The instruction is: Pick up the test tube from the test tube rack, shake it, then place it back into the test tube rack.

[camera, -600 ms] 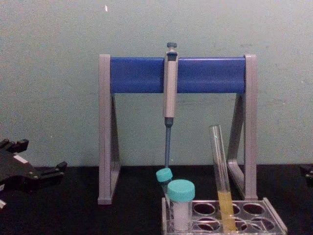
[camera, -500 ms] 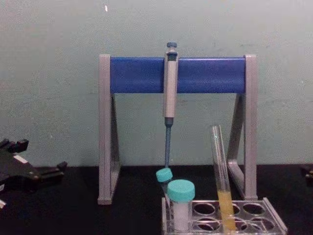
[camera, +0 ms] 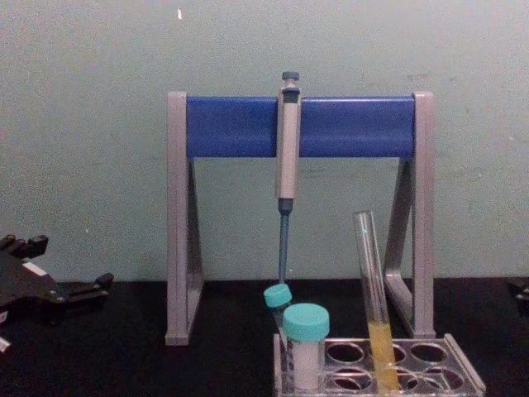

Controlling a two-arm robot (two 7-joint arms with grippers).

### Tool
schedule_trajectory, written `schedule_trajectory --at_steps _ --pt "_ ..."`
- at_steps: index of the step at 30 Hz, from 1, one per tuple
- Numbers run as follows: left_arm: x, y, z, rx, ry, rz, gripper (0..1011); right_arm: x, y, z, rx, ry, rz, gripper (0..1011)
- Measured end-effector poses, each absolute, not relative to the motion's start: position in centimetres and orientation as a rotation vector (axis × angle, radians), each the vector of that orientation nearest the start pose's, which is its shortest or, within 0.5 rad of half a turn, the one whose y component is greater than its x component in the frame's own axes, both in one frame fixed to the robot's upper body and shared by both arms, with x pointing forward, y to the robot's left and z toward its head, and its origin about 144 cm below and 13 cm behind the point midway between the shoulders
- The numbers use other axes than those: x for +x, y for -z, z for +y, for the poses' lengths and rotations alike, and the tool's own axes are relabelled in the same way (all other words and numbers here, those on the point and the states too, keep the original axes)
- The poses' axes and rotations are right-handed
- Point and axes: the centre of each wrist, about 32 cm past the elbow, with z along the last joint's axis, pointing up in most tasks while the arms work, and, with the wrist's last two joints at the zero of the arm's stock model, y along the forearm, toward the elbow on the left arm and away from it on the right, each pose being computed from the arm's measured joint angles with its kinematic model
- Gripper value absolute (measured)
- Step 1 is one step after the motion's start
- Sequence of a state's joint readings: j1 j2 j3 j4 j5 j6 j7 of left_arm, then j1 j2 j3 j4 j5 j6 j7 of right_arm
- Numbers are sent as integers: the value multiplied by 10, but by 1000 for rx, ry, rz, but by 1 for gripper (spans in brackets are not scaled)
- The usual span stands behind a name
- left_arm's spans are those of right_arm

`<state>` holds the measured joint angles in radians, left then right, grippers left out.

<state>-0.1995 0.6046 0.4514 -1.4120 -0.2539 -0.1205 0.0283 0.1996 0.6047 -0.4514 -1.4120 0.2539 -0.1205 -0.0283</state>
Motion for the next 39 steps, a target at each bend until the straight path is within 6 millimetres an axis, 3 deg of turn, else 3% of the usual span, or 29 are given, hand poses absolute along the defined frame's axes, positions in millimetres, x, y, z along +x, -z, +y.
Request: schedule_trajectory --at_steps 39 --pt "489 -1140 310 304 -1248 -285 1001 488 -1140 -310 -290 1254 -292 1000"
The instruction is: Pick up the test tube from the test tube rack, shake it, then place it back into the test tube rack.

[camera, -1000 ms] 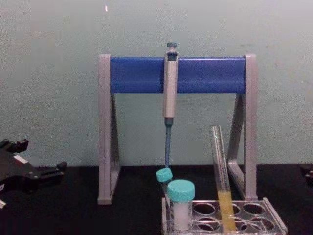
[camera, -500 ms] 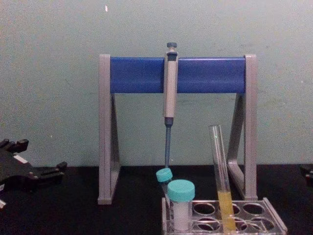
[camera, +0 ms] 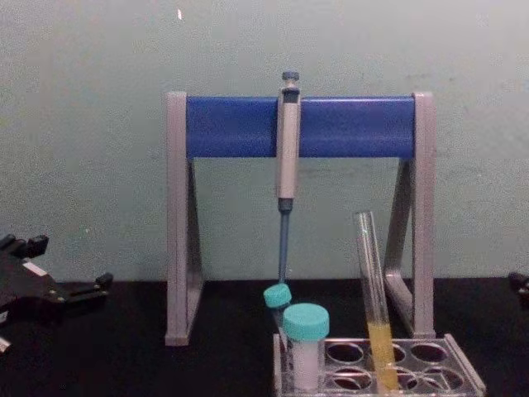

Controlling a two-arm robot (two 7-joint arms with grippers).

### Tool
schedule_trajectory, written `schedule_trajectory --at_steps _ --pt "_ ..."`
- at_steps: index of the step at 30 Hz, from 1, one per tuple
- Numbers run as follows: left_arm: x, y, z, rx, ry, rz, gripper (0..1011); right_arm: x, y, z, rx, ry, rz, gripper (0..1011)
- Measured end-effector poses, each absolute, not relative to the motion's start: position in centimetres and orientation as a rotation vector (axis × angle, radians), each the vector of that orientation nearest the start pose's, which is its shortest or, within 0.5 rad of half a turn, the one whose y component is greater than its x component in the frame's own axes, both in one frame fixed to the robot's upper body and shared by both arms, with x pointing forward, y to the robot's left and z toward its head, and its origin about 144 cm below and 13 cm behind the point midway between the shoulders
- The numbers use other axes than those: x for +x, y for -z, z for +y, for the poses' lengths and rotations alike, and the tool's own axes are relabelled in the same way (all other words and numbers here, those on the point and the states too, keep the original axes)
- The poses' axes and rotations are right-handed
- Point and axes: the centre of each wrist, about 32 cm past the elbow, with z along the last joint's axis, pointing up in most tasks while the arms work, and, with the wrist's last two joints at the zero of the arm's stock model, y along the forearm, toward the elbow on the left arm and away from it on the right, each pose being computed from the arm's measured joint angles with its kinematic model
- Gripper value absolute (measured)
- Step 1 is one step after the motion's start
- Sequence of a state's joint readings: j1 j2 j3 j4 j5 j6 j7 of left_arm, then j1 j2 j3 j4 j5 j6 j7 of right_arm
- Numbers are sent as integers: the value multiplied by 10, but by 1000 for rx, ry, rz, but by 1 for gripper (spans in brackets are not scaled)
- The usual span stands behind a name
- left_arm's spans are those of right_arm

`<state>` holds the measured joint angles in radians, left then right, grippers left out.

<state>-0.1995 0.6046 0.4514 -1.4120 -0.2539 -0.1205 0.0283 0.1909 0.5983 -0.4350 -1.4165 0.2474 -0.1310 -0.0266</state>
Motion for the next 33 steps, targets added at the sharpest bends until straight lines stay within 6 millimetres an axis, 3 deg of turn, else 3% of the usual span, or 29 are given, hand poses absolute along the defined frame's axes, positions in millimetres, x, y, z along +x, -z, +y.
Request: schedule_trajectory --at_steps 14,33 --pt "489 -1140 310 304 -1248 -285 1001 484 -1155 -308 -164 1159 -263 1000" --pt "489 -1140 310 304 -1248 -285 1001 488 -1173 -281 -61 859 -193 1000"
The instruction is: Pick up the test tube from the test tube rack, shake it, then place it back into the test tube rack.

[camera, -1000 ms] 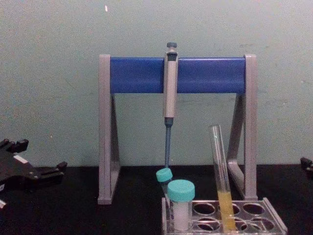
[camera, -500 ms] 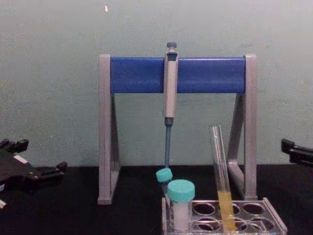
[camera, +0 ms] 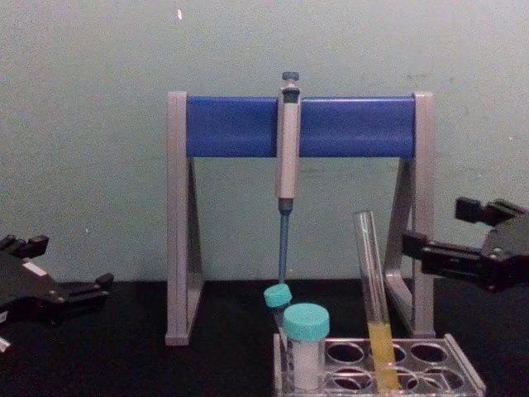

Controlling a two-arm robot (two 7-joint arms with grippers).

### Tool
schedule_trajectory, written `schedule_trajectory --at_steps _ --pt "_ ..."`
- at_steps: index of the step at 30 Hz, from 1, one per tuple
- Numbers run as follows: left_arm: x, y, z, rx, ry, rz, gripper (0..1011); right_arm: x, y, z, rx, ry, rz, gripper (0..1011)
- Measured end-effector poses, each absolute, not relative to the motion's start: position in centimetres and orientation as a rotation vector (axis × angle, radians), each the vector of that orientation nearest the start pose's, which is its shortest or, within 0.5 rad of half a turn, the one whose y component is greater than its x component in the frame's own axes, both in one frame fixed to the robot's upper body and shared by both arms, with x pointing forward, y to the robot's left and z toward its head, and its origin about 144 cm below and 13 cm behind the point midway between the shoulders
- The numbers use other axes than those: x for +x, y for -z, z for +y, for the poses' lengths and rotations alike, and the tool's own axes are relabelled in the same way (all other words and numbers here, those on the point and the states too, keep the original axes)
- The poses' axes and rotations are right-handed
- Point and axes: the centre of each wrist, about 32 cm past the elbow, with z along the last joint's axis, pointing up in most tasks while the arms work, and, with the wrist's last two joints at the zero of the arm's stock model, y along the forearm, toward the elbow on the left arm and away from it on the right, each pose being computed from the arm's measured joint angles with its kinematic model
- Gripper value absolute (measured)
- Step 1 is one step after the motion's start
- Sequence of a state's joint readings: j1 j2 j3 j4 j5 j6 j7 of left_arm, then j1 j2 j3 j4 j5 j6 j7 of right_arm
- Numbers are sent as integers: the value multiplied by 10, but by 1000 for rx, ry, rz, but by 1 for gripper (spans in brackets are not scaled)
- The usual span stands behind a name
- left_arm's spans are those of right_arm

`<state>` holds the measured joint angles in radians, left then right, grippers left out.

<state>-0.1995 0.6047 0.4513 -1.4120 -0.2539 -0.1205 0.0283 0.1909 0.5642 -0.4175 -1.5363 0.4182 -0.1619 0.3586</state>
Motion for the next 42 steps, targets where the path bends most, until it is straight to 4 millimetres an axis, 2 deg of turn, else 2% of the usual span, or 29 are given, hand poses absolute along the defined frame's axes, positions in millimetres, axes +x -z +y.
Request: schedule_trajectory --at_steps 13,26,42 --pt "489 -1140 310 304 -1248 -285 1001 502 -1179 -263 -117 767 -55 1000" --pt "489 -1140 310 304 -1248 -285 1001 509 -1181 -249 -163 777 7 1000" --pt "489 -1140 310 304 -1248 -285 1001 514 -1178 -243 -189 802 43 1000"
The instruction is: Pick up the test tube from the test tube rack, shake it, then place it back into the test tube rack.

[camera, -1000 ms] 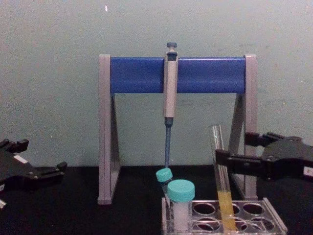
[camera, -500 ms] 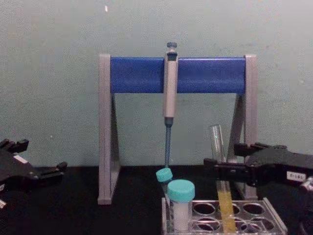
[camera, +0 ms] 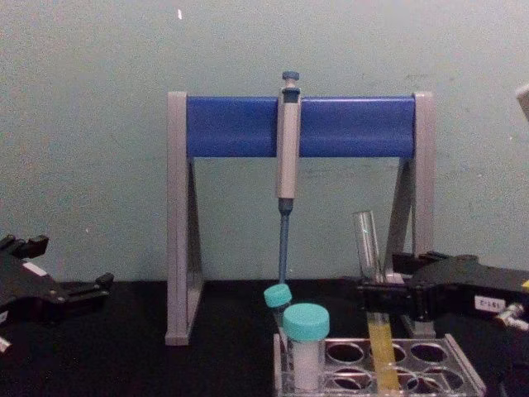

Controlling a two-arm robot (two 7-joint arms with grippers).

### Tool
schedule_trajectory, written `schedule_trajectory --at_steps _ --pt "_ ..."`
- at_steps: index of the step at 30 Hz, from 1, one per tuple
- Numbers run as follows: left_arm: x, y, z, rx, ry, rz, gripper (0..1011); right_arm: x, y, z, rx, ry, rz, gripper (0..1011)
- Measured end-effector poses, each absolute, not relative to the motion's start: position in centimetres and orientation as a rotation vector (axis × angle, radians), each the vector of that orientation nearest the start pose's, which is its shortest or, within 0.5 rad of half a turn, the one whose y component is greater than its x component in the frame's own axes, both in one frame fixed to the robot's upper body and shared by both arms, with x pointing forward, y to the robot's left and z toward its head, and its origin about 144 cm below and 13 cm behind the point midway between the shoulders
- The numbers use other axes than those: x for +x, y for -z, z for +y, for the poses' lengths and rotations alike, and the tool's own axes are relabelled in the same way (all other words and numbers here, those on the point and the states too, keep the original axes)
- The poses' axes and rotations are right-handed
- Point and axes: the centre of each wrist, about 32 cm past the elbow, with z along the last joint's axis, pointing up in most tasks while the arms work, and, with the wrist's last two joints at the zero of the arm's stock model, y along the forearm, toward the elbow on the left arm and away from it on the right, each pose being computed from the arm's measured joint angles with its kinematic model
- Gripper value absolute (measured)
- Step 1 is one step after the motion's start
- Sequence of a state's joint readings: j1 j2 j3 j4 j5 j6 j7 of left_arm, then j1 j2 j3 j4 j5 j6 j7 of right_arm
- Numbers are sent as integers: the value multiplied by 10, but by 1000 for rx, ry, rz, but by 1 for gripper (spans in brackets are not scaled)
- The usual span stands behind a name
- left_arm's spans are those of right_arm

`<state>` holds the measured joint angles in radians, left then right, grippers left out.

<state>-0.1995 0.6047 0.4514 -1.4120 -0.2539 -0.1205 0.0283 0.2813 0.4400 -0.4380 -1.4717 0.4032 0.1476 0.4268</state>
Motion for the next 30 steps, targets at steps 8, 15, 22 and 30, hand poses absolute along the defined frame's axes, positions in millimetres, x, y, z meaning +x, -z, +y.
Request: schedule_trajectory --at_steps 8,15,22,30 --pt "489 -1140 310 304 -1248 -285 1002 515 -1177 -243 -189 795 34 1000" --pt "489 -1140 310 304 -1248 -285 1001 515 -1177 -243 -189 792 30 1000" --pt "489 -1140 310 304 -1248 -285 1001 515 -1177 -243 -190 792 30 1000" --pt "489 -1140 310 304 -1248 -285 1001 515 -1177 -243 -189 792 31 972"
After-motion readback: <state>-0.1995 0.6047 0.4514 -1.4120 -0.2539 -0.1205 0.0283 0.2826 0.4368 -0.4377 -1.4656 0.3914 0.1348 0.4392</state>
